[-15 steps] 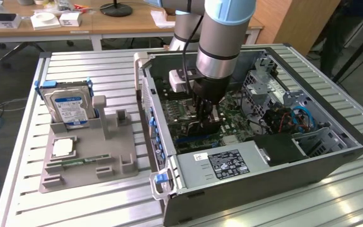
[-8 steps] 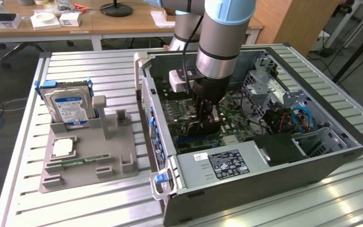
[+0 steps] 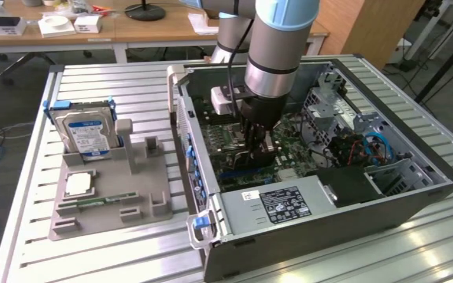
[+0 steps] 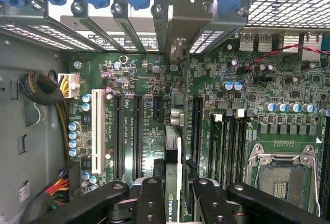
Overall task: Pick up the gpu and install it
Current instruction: 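Insert the gpu into the slot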
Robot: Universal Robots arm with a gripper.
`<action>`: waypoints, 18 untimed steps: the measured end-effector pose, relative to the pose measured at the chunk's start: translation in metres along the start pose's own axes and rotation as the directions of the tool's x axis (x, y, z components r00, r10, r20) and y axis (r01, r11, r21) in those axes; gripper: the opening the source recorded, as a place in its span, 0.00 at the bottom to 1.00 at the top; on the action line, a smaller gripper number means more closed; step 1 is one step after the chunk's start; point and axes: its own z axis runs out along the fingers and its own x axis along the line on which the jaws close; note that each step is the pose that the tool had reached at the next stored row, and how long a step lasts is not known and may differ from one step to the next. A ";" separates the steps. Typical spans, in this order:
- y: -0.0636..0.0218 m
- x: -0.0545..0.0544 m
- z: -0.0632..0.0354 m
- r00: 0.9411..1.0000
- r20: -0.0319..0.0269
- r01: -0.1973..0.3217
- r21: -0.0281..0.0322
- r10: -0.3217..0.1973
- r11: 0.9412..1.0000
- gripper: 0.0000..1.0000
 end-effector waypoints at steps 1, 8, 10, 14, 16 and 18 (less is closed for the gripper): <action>0.0000 0.000 0.0000 1.000 0.000 0.000 0.000 0.000 1.000 0.26; 0.0000 0.000 -0.0006 1.000 0.000 0.000 0.000 0.000 1.000 0.26; 0.0000 0.000 -0.0010 1.000 0.000 0.000 0.000 0.000 1.000 0.26; 0.0000 0.000 -0.0023 1.000 0.000 0.000 0.000 0.000 1.000 0.26; 0.0000 0.000 -0.0032 1.000 0.000 0.000 0.000 0.000 1.000 0.26; -0.0001 0.000 -0.0038 1.000 0.000 0.000 0.000 0.000 1.000 0.26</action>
